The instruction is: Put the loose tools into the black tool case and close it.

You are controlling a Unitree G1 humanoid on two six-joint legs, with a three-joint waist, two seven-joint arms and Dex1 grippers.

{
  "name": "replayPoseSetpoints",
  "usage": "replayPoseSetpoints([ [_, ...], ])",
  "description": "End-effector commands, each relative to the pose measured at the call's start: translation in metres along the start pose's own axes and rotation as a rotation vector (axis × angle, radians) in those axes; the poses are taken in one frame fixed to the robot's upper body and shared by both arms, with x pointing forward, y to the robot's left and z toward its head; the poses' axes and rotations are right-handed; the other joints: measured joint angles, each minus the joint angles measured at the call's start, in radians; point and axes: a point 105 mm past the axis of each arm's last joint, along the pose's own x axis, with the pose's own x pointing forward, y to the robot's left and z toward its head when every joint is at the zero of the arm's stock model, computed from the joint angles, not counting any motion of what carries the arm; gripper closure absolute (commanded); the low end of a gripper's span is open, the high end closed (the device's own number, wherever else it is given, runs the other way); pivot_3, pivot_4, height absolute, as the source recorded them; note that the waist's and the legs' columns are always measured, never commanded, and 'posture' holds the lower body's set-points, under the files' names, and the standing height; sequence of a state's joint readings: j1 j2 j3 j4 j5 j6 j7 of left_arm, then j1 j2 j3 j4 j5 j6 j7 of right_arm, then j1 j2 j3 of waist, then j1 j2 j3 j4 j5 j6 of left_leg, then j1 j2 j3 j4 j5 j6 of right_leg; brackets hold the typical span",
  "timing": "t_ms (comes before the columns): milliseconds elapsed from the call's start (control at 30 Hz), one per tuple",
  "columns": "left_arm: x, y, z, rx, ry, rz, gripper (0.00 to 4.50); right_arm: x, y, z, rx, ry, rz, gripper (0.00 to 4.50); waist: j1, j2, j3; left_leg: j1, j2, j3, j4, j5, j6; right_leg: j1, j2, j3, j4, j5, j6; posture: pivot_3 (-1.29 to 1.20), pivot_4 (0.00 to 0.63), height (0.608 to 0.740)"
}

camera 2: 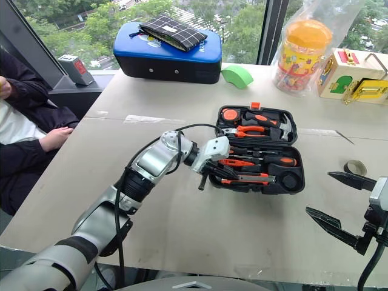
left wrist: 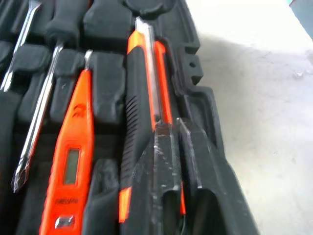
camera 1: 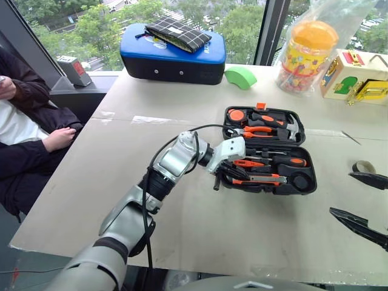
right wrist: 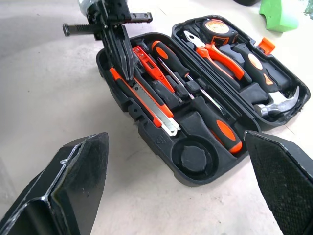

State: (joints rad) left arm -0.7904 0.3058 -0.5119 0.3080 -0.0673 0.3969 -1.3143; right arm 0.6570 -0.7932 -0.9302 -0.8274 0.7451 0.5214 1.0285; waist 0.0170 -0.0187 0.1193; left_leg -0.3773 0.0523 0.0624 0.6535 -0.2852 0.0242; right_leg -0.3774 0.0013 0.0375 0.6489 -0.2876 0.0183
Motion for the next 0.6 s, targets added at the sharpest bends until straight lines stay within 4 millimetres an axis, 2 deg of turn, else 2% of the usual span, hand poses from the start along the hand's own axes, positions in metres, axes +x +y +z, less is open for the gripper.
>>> replayPoseSetpoints([
  [33,0.012,0.004,-0.03,-0.084,0.09,0.04,4.41,-0.001,0.004,0.004,-0.015,0.001,-0.019,0.0,0.0,0.0,-0.001,0.0,-0.001,0.0,0.0,0.0,0.0,0.001,-0.001,0.0,0.0,0.0,0.0,0.0,0.15,0.74],
  [133,0.018,0.007,-0.026,-0.233,0.031,0.028,4.41,-0.001,0.008,0.003,0.008,0.0,-0.026,0.0,0.0,0.0,-0.002,0.0,-0.003,0.0,0.001,0.0,0.0,0.001,-0.002,0.001,0.001,0.0,0.001,0.0,0.15,0.74],
  [200,0.019,0.01,-0.021,-0.395,-0.022,0.015,4.41,0.001,0.012,0.003,0.031,-0.004,-0.024,0.0,-0.004,0.0,-0.002,0.0,-0.004,-0.001,0.005,0.0,0.001,0.001,-0.003,0.001,0.004,-0.002,0.004,0.0,0.15,0.74],
  [300,0.021,0.02,-0.024,-0.559,-0.051,0.045,4.41,0.002,0.015,0.001,0.048,-0.007,-0.033,0.0,-0.004,0.0,-0.002,0.0,-0.004,-0.001,0.008,0.0,0.001,0.001,-0.002,0.002,0.008,-0.002,0.005,0.0,0.15,0.74],
  [500,0.024,0.036,-0.02,-0.741,-0.139,0.104,4.41,0.001,0.016,0.003,0.06,-0.011,-0.048,0.0,-0.005,-0.001,-0.002,0.0,-0.006,-0.007,0.014,0.001,0.001,0.001,-0.002,0.001,0.01,-0.002,0.005,0.0,0.15,0.74],
  [600,0.025,0.039,-0.022,-0.775,-0.152,0.122,4.41,-0.001,0.016,0.003,0.059,-0.007,-0.055,0.0,-0.005,-0.001,-0.002,-0.001,-0.006,-0.007,0.014,0.001,0.001,0.001,-0.002,0.002,0.01,-0.002,0.005,0.0,0.15,0.74],
])
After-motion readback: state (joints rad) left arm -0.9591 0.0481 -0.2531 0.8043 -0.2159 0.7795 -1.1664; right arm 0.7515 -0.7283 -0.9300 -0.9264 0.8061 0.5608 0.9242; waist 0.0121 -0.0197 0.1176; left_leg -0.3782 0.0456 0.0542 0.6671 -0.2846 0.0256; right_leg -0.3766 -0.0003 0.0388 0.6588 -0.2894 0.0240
